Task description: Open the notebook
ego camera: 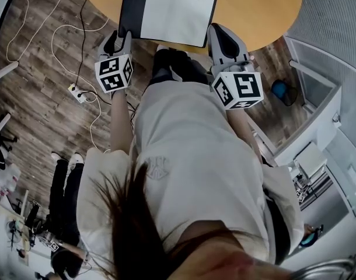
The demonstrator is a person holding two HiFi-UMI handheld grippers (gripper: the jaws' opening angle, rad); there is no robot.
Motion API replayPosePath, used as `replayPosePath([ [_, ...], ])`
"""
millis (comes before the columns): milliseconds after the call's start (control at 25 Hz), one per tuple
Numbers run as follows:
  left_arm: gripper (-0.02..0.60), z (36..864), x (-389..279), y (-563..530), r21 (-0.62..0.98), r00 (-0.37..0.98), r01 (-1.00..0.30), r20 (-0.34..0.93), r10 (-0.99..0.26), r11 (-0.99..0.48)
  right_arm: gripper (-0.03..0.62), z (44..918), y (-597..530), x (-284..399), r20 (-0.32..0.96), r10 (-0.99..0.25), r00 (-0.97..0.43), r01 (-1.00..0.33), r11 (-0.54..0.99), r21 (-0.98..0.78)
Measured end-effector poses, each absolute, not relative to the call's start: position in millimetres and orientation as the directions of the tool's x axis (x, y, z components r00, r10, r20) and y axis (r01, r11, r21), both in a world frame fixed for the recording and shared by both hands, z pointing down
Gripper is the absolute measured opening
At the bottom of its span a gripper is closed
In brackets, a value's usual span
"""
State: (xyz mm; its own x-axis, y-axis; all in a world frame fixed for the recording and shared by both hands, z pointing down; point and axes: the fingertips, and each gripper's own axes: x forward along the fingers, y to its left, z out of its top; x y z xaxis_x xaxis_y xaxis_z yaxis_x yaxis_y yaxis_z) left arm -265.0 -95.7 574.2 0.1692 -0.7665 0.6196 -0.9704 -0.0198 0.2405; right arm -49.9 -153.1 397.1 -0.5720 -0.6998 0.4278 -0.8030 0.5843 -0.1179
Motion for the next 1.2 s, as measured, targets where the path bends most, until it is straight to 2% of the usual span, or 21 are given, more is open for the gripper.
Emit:
replayPosePath([
  [280,0.169,563,-260,-108,0.226,0.177,-0.973,0.601,-0.779,-0.047,0.002,395,-153,-49,0.422,-0.704,-0.572,-0.804,0.582,-0.120],
  [520,0.142,559,-259,-112,0.202,0.167,-0.978,0.598,-0.784,-0.054,0.002,396,-156,-43,0.417,-0.712,-0.564,-0.811,0.573,-0.120],
  [920,0.022,528,-263,-123,0.109,0.109,-0.992,0.542,-0.833,-0.059,0.002,393,-160,-34,0.395,-0.730,-0.558,-0.821,0.556,-0.131],
  [1200,0.017,480,-255,-140,0.033,0.090,-0.996,0.456,-0.885,-0.084,0.002,385,-162,-19,0.373,-0.750,-0.546,-0.832,0.539,-0.133],
])
